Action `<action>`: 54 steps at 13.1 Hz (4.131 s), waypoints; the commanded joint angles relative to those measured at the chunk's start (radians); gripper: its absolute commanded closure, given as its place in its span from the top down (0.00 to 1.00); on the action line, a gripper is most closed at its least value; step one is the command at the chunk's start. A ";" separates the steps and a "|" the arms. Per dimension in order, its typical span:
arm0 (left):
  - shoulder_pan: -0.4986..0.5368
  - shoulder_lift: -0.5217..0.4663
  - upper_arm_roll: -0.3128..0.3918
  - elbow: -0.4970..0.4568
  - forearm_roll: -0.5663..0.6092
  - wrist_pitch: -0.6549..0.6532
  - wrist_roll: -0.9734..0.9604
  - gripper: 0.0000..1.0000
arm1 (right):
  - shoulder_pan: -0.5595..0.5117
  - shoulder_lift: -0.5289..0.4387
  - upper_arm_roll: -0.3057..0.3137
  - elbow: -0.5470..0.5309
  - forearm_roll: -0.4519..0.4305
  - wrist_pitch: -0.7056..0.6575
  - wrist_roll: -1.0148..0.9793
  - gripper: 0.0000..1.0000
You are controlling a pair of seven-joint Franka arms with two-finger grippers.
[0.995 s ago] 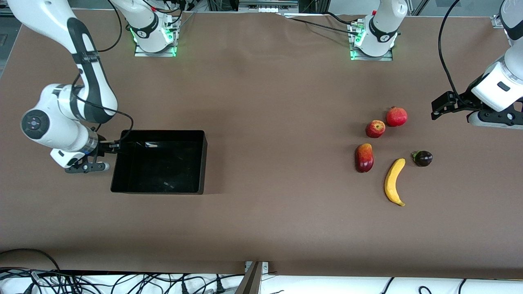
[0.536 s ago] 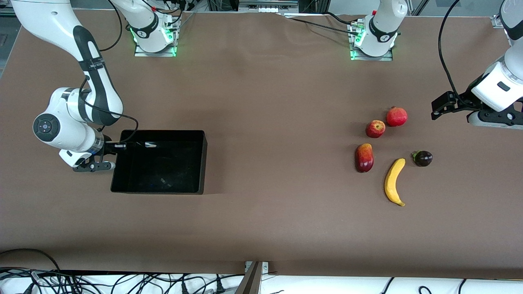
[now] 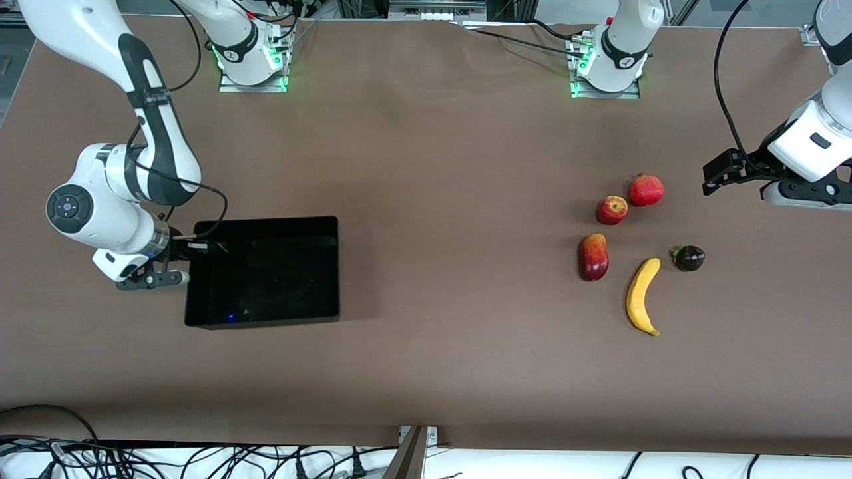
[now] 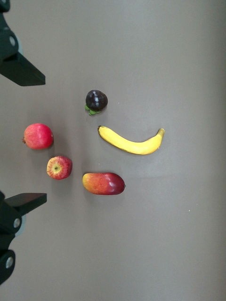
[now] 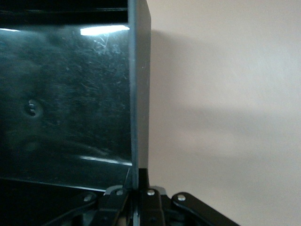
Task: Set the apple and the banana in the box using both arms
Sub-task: 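Slide the black box with the right gripper toward the fruit, then open the right gripper and draw it back from the box, then reach the left gripper down and grasp the red apple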
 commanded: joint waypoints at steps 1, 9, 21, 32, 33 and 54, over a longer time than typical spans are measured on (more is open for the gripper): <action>-0.002 0.014 -0.002 0.032 0.024 -0.024 -0.008 1.00 | 0.134 0.022 0.008 0.182 0.006 -0.153 0.096 0.00; -0.002 0.014 -0.002 0.032 0.023 -0.024 -0.008 1.00 | 0.516 0.255 0.023 0.461 0.155 -0.189 0.569 0.00; -0.003 0.014 -0.002 0.032 0.023 -0.026 -0.008 1.00 | 0.636 0.421 0.023 0.550 0.161 -0.036 0.740 0.00; -0.002 0.014 -0.002 0.032 0.023 -0.032 -0.009 1.00 | 0.633 0.073 -0.252 0.544 0.155 -0.434 0.513 1.00; -0.002 0.014 -0.002 0.032 0.023 -0.032 -0.009 1.00 | 0.632 0.030 -0.303 0.541 0.164 -0.507 0.446 1.00; -0.026 0.110 -0.039 0.012 0.021 -0.167 -0.011 1.00 | -0.026 -0.508 0.100 0.119 -0.061 -0.611 0.183 1.00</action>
